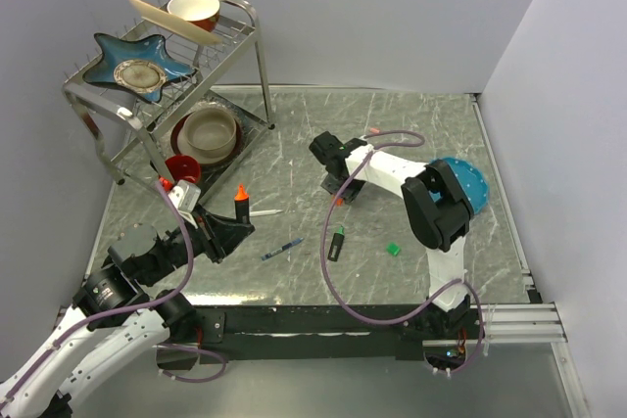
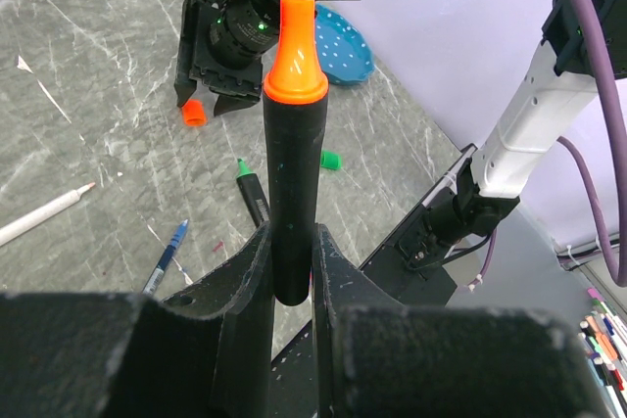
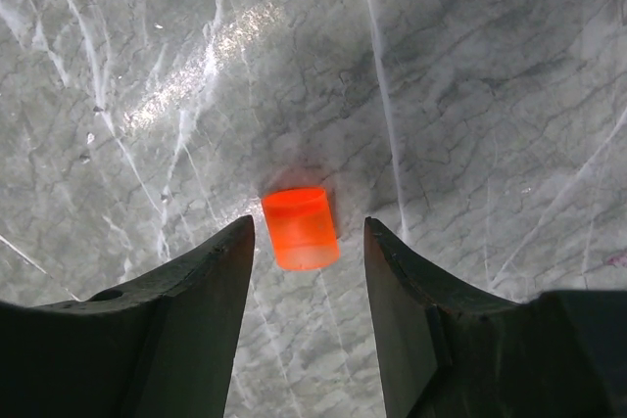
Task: Insert the pens into the pen caps
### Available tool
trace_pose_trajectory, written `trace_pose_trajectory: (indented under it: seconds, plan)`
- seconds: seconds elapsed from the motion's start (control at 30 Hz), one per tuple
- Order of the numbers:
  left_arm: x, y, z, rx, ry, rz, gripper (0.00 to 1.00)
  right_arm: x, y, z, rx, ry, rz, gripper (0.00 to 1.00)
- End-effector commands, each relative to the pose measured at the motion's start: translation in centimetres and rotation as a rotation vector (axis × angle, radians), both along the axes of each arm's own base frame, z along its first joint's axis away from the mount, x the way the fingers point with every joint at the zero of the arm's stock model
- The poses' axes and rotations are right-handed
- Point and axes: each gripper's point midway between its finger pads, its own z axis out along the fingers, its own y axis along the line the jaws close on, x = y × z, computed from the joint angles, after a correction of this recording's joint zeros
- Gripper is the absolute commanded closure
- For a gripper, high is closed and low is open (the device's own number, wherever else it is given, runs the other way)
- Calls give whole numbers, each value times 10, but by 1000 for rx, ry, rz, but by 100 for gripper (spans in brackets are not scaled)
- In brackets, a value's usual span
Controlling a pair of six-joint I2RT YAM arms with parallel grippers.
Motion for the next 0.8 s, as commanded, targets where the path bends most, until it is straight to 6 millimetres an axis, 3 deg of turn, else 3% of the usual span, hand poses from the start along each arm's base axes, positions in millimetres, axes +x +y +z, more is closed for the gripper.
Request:
trace_pose_trajectory:
  seconds: [0.0, 0.43, 0.77]
  plan:
    - [2, -1, 7, -18, -22, 1, 99, 13, 5, 7, -23, -38, 3, 43]
    - [2, 0, 8, -22, -22, 5, 99, 6, 1, -10, -73, 14, 19, 46]
    - [5, 0, 6, -16, -15, 22, 99, -2, -5, -18, -98, 34, 32, 58]
